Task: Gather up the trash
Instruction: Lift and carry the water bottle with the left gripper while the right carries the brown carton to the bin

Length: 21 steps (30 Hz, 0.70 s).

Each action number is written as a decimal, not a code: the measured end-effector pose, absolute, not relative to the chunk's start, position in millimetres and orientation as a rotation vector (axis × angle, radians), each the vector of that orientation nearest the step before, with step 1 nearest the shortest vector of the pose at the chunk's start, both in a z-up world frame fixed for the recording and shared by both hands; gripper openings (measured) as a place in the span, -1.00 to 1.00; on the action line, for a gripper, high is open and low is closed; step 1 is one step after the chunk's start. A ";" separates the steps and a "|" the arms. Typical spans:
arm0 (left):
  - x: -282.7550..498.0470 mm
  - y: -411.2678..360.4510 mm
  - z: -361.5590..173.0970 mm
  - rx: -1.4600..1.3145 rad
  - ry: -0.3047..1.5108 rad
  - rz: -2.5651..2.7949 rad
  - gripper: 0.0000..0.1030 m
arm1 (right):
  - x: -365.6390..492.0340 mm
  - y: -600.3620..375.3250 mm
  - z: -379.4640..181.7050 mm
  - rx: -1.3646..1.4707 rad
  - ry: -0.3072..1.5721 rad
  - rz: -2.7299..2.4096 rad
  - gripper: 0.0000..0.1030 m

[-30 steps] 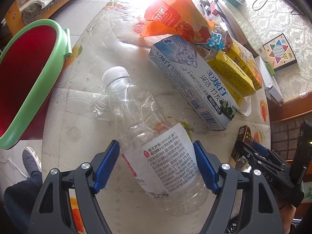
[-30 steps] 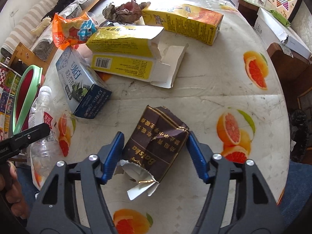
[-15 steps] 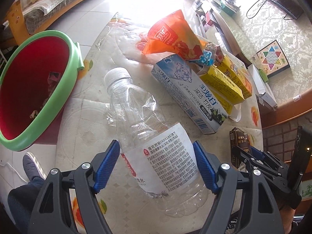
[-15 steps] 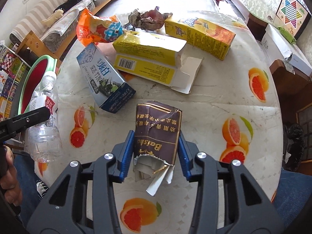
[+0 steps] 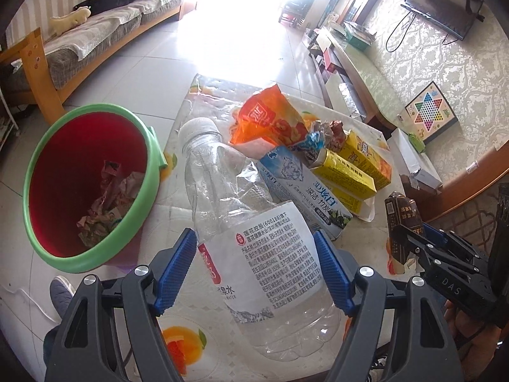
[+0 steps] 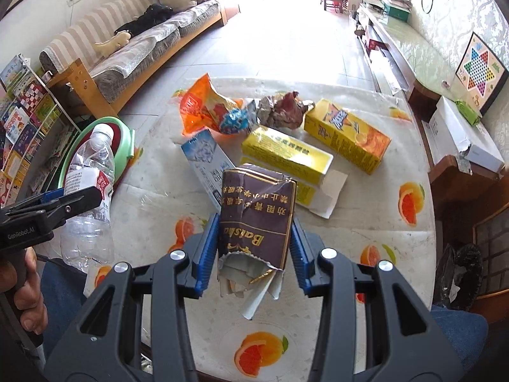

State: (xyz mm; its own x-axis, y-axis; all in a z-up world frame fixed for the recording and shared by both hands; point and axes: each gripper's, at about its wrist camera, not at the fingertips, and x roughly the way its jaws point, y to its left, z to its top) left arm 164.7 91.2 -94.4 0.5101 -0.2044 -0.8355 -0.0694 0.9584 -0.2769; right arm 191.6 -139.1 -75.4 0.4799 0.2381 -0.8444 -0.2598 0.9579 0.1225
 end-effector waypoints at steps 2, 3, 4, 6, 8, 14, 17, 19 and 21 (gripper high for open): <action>165.8 99.6 -85.9 -0.286 1.014 -0.071 0.36 | 197.8 -130.9 -65.2 -0.032 1.007 0.315 -0.20; 166.0 105.2 -81.9 -0.283 1.004 -0.065 0.35 | 200.5 -126.6 -61.4 -0.036 0.997 0.321 -0.20; 166.4 111.0 -78.8 -0.284 0.994 -0.057 0.35 | 204.0 -122.0 -57.9 -0.039 0.989 0.327 -0.20; 167.2 125.2 -74.3 -0.297 0.981 -0.039 0.25 | 211.0 -110.6 -51.8 -0.038 0.979 0.343 -0.20; 169.9 139.0 -74.6 -0.316 0.982 -0.024 0.08 | 216.2 -95.6 -46.5 -0.055 0.963 0.355 -0.20; 178.3 155.8 -107.3 -0.394 1.070 -0.057 -0.55 | 218.7 -64.0 -42.7 -0.085 0.944 0.386 -0.20; 175.8 149.7 -124.4 -0.388 1.102 -0.066 -0.55 | 214.9 -61.4 -46.8 -0.090 0.953 0.390 -0.20; 171.8 145.4 -133.4 -0.372 1.120 -0.069 -0.54 | 212.6 -63.7 -49.3 -0.089 0.957 0.387 -0.20; 168.5 140.1 -141.3 -0.359 1.147 -0.079 -0.39 | 211.4 -66.4 -51.5 -0.083 0.965 0.384 -0.20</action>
